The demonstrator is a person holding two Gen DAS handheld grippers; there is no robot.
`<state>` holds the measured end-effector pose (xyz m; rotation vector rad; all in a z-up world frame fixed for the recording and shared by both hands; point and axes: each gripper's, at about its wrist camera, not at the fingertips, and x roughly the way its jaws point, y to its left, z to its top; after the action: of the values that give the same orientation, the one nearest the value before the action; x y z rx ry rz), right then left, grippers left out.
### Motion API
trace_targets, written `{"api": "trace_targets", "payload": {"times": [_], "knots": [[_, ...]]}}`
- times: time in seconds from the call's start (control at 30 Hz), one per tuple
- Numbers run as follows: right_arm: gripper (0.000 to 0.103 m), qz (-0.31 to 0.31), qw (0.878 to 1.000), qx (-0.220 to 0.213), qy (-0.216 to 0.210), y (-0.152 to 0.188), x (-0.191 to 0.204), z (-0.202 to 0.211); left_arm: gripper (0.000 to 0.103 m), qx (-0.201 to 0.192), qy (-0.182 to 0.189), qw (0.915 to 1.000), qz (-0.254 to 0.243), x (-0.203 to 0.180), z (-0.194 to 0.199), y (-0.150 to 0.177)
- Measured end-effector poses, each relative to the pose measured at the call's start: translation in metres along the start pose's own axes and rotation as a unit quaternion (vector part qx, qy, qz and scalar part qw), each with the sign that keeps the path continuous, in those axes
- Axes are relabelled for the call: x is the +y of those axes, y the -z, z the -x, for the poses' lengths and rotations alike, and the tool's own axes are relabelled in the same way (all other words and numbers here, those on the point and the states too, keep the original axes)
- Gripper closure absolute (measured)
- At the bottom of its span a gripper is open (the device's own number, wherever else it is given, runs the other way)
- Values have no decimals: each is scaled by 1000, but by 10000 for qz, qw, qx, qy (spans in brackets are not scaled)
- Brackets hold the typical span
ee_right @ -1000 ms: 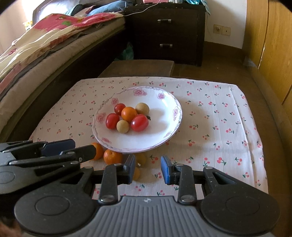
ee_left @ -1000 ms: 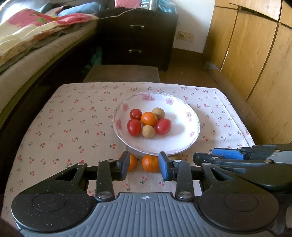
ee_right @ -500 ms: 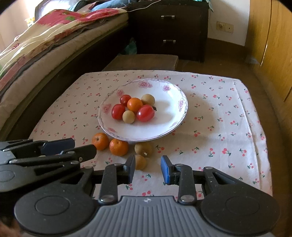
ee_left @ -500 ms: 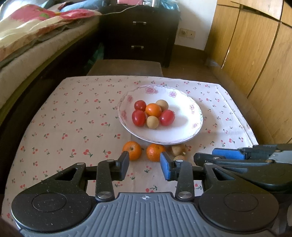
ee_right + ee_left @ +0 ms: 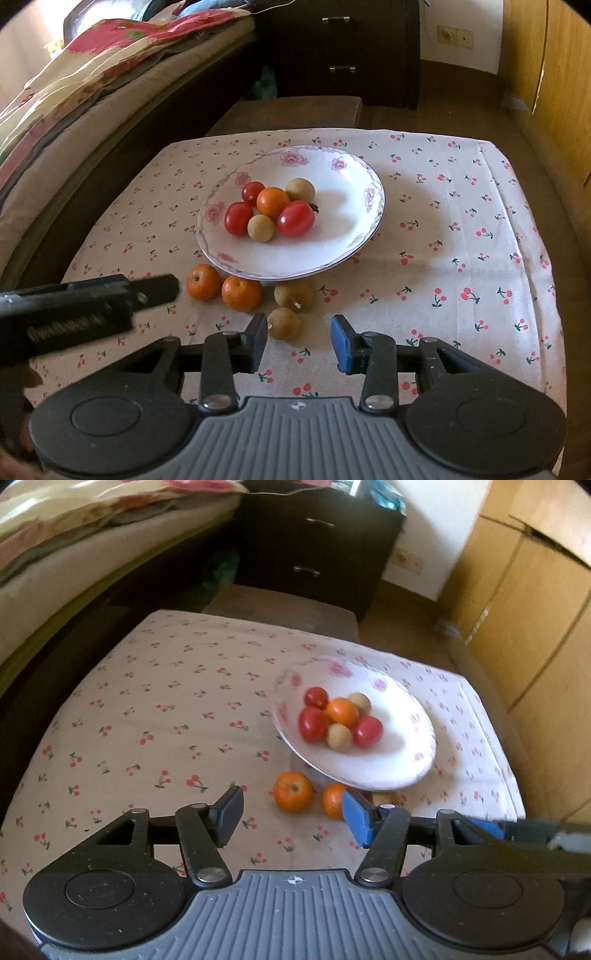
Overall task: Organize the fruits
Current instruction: 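Position the open left tool around an orange mandarin while the right tool nears a tan fruit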
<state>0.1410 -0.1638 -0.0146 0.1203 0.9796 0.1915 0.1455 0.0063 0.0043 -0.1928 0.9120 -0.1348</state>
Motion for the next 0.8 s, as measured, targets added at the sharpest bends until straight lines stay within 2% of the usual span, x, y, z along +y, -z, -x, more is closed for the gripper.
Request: {"api": "trace_targets", "payload": {"times": [0.1, 0.4, 0.7, 0.8], "knots": [[64, -122, 9999, 51, -78, -1, -2, -4, 36, 52, 22, 9999, 137, 7, -1, -1], [63, -75, 9997, 183, -133, -2, 7, -20, 34, 64, 109, 9999, 102, 8, -2, -2], [63, 284, 9992, 268, -120, -1, 18, -39, 34, 139, 112, 9998, 30, 6, -9, 0], [67, 436, 9987, 269, -72, 0, 21, -40, 33, 162, 85, 9998, -5, 5, -12, 0]]}}
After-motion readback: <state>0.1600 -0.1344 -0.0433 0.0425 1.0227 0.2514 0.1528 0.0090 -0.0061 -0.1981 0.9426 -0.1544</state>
